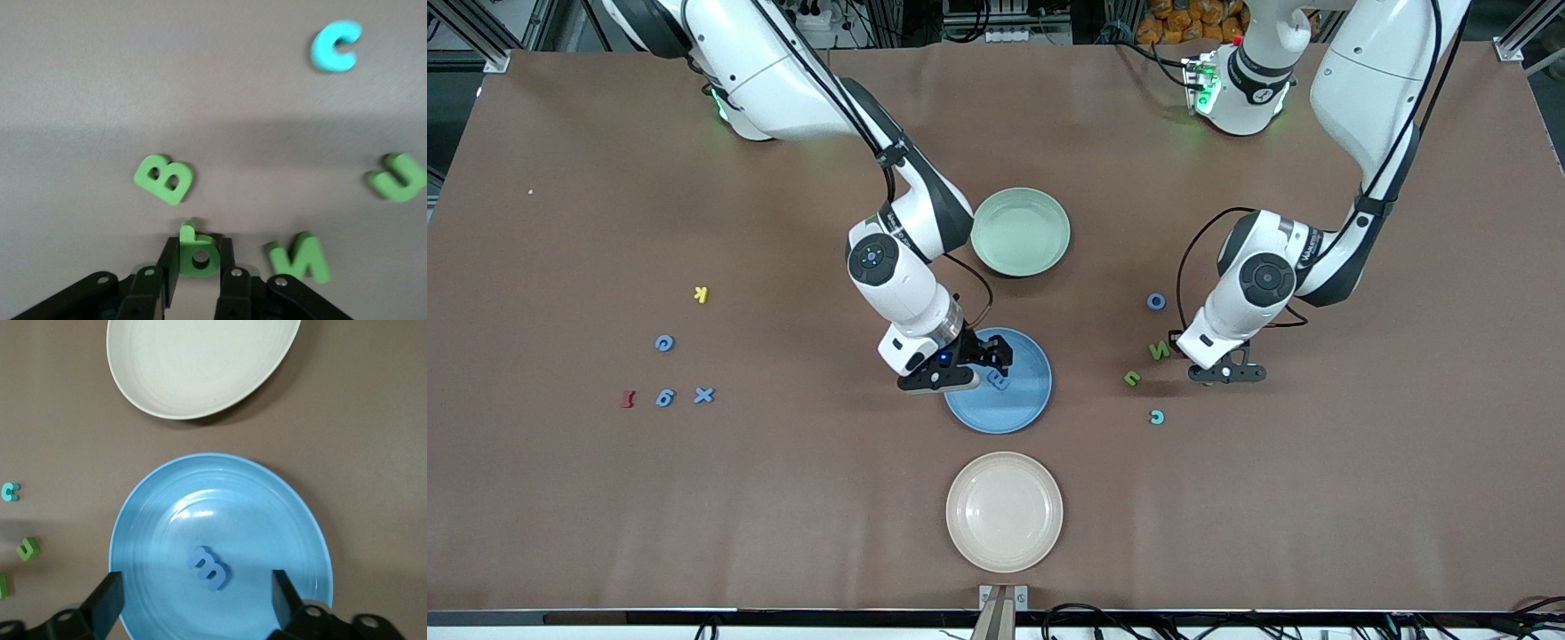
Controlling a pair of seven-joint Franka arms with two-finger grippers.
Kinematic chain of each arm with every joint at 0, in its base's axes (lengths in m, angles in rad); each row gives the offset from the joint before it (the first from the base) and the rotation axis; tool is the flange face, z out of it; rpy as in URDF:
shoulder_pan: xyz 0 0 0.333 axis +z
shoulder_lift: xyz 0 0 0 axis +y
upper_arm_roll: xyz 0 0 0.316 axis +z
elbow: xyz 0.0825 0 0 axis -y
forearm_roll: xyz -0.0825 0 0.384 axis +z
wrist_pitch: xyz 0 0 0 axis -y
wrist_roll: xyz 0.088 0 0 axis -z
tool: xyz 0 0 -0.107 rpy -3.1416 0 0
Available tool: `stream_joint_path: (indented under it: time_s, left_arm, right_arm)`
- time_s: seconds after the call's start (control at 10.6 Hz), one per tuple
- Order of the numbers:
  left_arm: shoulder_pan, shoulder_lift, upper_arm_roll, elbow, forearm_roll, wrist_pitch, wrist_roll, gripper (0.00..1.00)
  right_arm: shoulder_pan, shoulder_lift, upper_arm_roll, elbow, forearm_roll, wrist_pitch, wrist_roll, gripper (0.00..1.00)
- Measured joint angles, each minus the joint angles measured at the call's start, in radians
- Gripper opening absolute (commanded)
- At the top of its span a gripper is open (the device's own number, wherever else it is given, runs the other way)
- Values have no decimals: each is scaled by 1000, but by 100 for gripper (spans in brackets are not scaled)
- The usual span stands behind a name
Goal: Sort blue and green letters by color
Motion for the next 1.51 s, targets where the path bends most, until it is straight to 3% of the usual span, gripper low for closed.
stream_joint_path:
  time_s: [0.28, 0.76, 1.04, 1.13, 1.32, 1.51]
  left_arm:
    - [-45, -11, -50, 21, 0, 0, -162, 0]
    - [-217, -17, -66, 29, 0, -63, -403, 0]
    - [-281, -27, -132, 31, 0, -109, -562, 0]
    - [-287, -39, -171, 32, 0, -121, -611, 0]
    - [-291, -69, -250, 39, 0, -165, -693, 0]
    - [-313, -83, -288, 49, 0, -213, -744, 0]
  right_arm:
    - [-50, -5, -11, 2, 0, -32, -77, 100]
    - [-255, -87, -29, -22, -1, -235, -461, 100]
    - [-314, -138, -105, -75, -3, -330, -624, 100]
    - [-343, -162, -126, -89, -26, -383, -666, 100]
    - [-429, -208, -139, -104, -154, -486, -692, 100]
    - [-506, -230, -140, -115, -243, -518, -706, 100]
